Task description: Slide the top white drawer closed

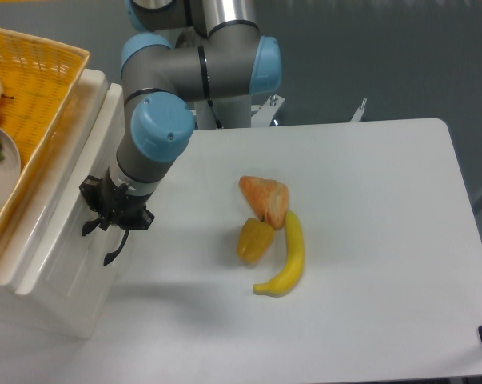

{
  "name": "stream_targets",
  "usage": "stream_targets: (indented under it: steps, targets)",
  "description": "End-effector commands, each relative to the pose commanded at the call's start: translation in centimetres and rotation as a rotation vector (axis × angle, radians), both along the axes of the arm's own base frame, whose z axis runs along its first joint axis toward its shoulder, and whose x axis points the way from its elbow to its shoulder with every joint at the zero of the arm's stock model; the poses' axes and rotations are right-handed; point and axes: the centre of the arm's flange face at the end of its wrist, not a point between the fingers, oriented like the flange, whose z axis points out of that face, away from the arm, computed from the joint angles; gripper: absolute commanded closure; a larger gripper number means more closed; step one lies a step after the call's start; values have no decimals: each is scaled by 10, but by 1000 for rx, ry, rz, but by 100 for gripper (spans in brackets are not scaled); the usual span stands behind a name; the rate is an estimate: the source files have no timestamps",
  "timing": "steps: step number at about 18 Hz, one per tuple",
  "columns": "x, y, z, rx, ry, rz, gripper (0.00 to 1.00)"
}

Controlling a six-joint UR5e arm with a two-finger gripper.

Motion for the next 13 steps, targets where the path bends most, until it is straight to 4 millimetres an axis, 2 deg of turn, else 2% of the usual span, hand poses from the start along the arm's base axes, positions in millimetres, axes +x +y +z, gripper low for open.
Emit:
stream_targets:
  steps: [4,6,7,8,10,13]
  targets:
    - [0,0,0,2,2,-3,91]
    - [-5,0,1,11,7,-3,81]
    - [-13,-1,1,20,19,8,78]
    - [-27,-4,2,34,30,28,73]
    - [-54,-11,3,53,50,69,47]
    - [-97,-32,11,57,105,119,20]
